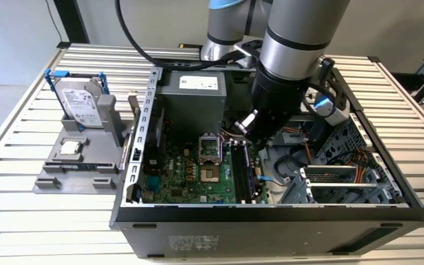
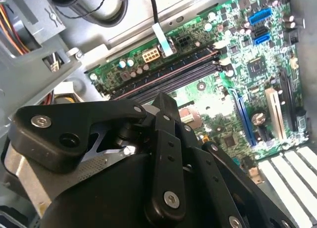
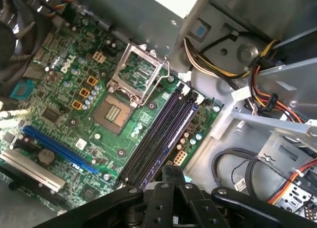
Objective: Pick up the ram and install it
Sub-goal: 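Press down the ram until it locks into place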
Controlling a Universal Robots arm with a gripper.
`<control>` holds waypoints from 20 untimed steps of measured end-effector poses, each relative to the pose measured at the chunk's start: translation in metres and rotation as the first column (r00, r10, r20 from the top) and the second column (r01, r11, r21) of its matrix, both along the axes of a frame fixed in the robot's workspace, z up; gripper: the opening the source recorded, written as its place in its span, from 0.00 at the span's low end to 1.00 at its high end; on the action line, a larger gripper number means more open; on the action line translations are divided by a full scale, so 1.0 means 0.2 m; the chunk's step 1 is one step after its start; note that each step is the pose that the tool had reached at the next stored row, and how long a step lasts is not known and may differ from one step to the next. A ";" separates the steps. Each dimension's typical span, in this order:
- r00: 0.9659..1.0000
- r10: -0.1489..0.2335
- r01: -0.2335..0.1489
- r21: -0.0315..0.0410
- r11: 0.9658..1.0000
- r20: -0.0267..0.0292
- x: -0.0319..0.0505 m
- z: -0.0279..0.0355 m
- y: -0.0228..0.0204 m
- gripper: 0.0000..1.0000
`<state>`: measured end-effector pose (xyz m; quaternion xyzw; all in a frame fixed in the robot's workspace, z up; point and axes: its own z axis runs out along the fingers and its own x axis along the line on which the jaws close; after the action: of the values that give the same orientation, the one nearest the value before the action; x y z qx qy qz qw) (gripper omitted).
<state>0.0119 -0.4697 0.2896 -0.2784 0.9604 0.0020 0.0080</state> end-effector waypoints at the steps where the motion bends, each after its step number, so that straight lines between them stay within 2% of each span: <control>1: 1.000 0.008 -0.008 0.000 1.000 0.000 0.000 0.000 0.000 0.00; 12: 0.998 0.057 -0.057 0.000 0.998 0.000 0.000 -0.001 0.000 0.00; 20: 0.996 0.091 -0.091 0.000 0.996 0.000 0.000 -0.008 0.000 0.00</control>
<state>0.0120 -0.4697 0.2881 -0.3221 0.9467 0.0025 0.0079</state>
